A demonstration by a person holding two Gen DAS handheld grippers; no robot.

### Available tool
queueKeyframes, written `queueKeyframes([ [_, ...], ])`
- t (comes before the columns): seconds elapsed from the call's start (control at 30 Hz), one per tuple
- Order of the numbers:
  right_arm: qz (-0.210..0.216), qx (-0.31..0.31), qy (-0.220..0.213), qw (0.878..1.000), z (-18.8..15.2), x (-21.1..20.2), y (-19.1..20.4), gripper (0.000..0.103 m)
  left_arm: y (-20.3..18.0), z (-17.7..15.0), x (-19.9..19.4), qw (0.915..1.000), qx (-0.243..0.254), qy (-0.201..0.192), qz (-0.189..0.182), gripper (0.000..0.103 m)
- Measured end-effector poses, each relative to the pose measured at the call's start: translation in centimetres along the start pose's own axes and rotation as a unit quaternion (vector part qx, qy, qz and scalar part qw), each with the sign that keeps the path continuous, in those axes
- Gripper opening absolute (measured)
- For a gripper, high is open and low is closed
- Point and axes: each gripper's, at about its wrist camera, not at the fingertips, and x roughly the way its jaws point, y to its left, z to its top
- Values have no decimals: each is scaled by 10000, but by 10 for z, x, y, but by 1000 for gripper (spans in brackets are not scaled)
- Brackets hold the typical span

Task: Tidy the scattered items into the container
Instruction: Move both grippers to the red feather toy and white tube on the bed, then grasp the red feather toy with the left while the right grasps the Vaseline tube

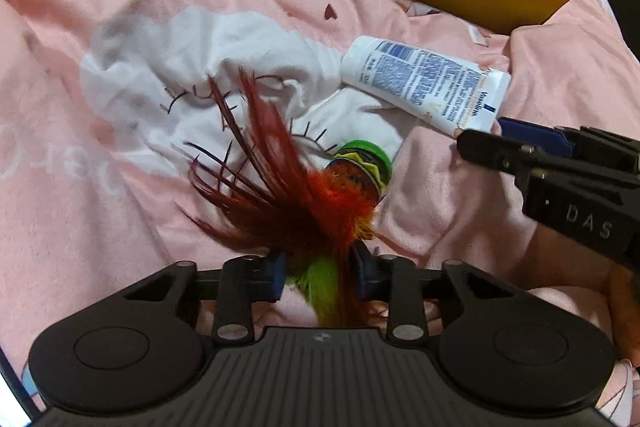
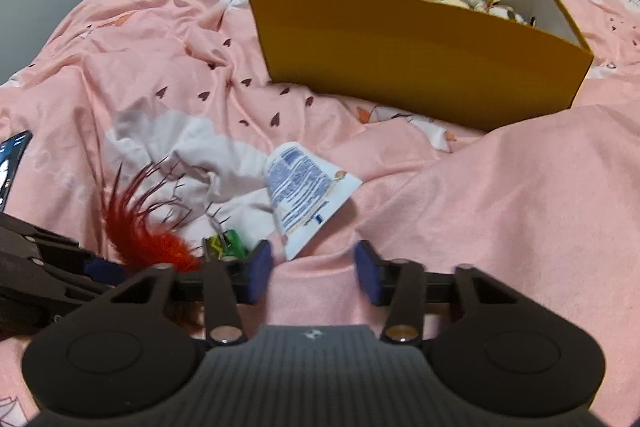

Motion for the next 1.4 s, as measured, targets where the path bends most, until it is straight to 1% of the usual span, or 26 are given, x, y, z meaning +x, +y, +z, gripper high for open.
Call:
queueKeyframes([
  [0.03,15,-5,-44,10000,0,-1,0,37,0,0,-2,10000,27,-76,-31,22],
  [0.07,31,-17,-87,10000,1,-2,0,33,-1,0,-5,9998,62,-197,-70,21],
  [0.13,68,-77,-201,9997,2,-4,2,28,-4,0,-11,9986,184,-476,-161,13],
  [0.23,144,-184,-349,9991,7,-5,6,23,-12,2,-18,9957,373,-805,-259,8],
  [0.27,186,-187,-396,9989,8,-4,6,18,-13,3,-19,9950,400,-873,-262,8],
  [0.37,400,-133,-504,9978,12,-5,6,10,-12,8,-18,9942,364,-978,-272,6],
  [0.47,405,-61,-551,9976,14,-4,5,6,-11,13,-19,9927,290,-1132,-289,4],
  [0.57,432,76,-626,9971,16,-6,1,1,-11,13,-29,9894,292,-1401,-232,3],
  [0.63,504,127,-697,9962,17,-9,-1,1,-14,14,-36,9864,333,-1608,-87,2],
  [0.73,595,168,-815,9948,23,-13,-2,1,-16,15,-46,9797,393,-1961,147,2],
  [0.87,647,282,-1016,9923,31,-22,-5,1,-16,17,-54,9727,379,-2274,264,2],
  [0.97,662,356,-1180,9902,37,-32,-7,1,-12,21,-54,9724,308,-2290,320,2],
  [1.07,685,389,-1291,9885,43,-40,-8,1,-8,26,-47,9765,244,-2110,367,2],
  [1.17,629,358,-1249,9895,45,-38,-8,1,-2,26,-34,9810,192,-1895,368,2],
  [1.27,629,397,-1123,9909,43,-29,-8,1,5,25,-26,9845,74,-1732,275,3],
  [1.33,636,403,-1093,9912,41,-25,-8,1,9,25,-22,9861,-19,-1641,256,8],
  [1.37,637,400,-1098,9911,41,-24,-8,1,10,25,-21,9865,-60,-1619,251,8],
  [1.4,635,401,-1110,9910,40,-23,-8,1,12,26,-20,9867,-96,-1608,232,12],
])
